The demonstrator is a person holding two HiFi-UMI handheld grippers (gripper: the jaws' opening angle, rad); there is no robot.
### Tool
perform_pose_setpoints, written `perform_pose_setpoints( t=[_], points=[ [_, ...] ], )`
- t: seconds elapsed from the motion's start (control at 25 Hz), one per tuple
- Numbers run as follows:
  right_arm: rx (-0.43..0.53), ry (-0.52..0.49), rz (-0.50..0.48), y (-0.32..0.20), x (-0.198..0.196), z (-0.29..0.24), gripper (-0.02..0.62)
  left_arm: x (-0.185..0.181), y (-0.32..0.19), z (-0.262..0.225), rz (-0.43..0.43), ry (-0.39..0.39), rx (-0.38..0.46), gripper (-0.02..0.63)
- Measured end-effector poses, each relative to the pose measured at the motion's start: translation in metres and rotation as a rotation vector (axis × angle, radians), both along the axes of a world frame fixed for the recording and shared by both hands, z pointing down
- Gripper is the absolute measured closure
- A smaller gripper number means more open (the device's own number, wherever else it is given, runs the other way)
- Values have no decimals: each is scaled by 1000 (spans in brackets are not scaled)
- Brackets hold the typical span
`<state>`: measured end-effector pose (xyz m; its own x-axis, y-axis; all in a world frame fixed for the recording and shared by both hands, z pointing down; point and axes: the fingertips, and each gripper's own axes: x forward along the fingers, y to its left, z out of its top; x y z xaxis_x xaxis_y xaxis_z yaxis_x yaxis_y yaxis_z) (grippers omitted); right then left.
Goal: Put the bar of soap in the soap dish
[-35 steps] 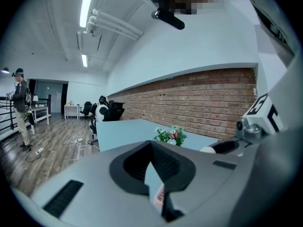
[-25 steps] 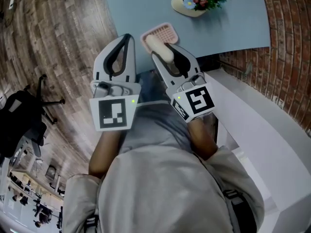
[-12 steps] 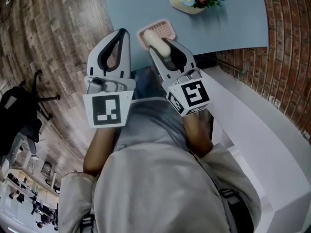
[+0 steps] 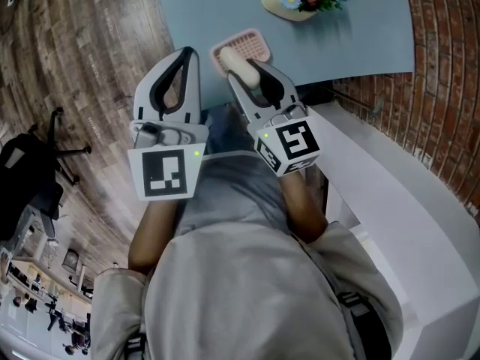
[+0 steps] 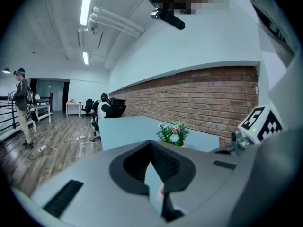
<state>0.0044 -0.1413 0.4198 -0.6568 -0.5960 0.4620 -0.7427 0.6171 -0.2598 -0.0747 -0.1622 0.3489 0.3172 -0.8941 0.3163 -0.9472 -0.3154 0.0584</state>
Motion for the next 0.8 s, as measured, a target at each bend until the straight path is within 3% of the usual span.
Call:
perform_pose_setpoints(
  t=[0.8],
  points=[
    [-42,27,-15,2,-1,25,436,-1,3,2,1,6,-10,603]
  ],
)
